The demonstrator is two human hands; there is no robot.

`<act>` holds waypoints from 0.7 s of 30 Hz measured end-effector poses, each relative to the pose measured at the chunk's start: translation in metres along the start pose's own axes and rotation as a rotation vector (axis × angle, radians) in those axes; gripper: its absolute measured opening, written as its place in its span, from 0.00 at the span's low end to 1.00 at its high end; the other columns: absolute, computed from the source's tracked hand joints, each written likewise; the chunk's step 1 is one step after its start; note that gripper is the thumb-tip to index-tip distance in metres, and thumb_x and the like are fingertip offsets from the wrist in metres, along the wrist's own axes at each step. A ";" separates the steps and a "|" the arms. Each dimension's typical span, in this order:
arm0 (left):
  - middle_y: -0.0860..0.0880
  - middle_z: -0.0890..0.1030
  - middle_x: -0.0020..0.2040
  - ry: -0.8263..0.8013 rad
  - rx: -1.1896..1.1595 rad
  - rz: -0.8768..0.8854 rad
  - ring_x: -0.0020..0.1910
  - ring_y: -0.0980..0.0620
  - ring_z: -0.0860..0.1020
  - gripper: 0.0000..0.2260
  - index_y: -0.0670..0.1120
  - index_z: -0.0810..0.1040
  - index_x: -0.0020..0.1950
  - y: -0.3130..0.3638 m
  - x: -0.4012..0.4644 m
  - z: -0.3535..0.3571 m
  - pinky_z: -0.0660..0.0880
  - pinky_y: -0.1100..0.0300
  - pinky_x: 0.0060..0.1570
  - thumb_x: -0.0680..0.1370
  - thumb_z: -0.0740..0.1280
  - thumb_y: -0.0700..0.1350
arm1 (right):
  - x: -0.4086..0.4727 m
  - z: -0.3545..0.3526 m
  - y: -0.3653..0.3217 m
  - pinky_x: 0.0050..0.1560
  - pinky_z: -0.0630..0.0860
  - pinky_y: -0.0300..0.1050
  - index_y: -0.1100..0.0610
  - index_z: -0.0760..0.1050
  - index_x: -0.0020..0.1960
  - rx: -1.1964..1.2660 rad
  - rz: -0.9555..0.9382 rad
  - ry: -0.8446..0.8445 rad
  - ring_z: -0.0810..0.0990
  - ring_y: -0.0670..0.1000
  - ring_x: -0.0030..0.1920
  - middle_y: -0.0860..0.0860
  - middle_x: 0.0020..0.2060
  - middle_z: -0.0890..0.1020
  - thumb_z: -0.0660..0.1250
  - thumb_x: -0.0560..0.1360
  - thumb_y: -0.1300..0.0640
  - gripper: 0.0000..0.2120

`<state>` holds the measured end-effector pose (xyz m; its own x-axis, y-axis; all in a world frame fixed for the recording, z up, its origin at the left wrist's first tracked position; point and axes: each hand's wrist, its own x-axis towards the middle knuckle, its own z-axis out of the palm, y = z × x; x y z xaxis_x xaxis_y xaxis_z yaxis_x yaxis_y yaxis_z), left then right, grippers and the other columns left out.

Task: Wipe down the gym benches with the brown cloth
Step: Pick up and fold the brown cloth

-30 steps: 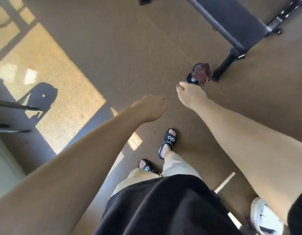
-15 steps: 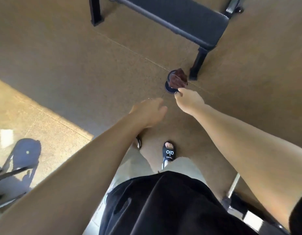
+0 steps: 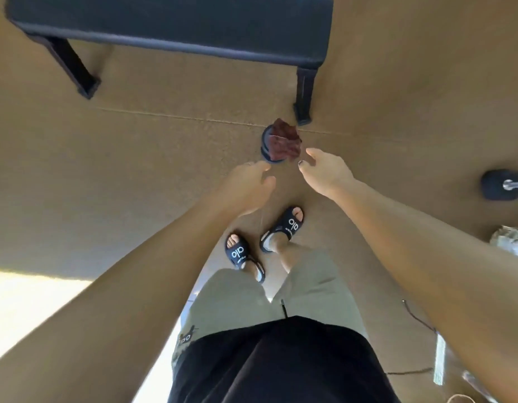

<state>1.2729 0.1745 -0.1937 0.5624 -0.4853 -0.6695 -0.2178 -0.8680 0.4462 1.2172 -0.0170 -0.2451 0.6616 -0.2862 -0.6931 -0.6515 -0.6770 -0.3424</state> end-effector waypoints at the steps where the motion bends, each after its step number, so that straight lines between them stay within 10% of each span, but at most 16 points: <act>1: 0.39 0.76 0.71 -0.006 0.000 -0.004 0.69 0.41 0.74 0.20 0.42 0.70 0.76 -0.001 0.015 -0.004 0.70 0.50 0.65 0.86 0.59 0.48 | 0.013 -0.001 0.001 0.72 0.68 0.54 0.51 0.61 0.82 0.010 0.005 -0.012 0.70 0.61 0.75 0.56 0.76 0.72 0.58 0.85 0.48 0.27; 21: 0.43 0.76 0.68 -0.086 -0.214 -0.215 0.60 0.46 0.76 0.24 0.42 0.66 0.76 -0.119 0.449 0.125 0.69 0.58 0.53 0.82 0.67 0.48 | 0.400 0.151 0.083 0.79 0.58 0.59 0.53 0.47 0.85 -0.337 -0.205 -0.064 0.58 0.59 0.81 0.54 0.82 0.59 0.74 0.75 0.46 0.49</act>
<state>1.4515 0.0465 -0.6222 0.5059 -0.3076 -0.8059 0.0771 -0.9144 0.3975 1.3714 -0.0850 -0.6463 0.7335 -0.0865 -0.6742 -0.3434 -0.9032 -0.2576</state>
